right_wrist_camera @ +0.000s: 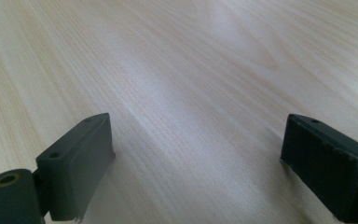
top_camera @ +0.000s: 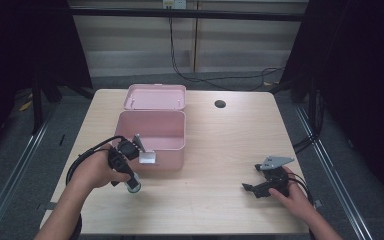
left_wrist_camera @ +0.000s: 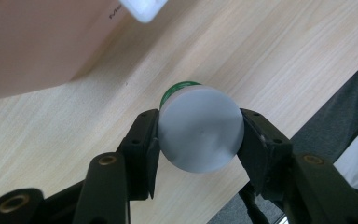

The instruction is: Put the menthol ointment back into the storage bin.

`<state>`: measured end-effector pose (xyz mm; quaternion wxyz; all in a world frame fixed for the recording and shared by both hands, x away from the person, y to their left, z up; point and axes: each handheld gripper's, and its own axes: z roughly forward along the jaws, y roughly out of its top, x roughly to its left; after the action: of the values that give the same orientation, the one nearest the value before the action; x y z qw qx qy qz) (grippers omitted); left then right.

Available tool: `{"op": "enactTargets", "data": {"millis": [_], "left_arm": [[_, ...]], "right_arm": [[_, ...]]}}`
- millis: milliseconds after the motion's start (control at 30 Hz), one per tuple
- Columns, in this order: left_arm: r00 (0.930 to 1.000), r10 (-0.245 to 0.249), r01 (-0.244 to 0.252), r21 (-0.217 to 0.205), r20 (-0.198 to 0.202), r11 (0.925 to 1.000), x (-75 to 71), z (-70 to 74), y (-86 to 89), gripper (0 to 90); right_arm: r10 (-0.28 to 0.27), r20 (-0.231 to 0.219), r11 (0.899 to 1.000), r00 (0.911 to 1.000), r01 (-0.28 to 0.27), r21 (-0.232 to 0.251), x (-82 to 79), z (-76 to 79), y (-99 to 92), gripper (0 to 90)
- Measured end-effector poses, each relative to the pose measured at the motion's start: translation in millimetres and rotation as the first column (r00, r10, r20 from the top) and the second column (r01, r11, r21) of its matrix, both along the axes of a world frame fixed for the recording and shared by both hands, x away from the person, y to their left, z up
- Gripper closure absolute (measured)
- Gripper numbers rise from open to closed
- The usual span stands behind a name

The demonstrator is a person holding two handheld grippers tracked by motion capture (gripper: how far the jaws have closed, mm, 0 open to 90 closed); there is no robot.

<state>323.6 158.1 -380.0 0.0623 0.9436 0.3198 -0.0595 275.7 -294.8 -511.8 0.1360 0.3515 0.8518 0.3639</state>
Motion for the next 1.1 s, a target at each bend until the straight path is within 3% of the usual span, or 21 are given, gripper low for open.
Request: {"op": "enactTargets", "data": {"millis": [1100], "left_arm": [[0.9985, 0.053, -0.053, 0.009, -0.008, 0.9985, 21.3, 49.7, -10.4, 50.3]], "right_arm": [[0.000, 0.002, 1.000, 1.0000, 0.000, 0.001, 0.2, 0.0, 0.1, 8.5]]}}
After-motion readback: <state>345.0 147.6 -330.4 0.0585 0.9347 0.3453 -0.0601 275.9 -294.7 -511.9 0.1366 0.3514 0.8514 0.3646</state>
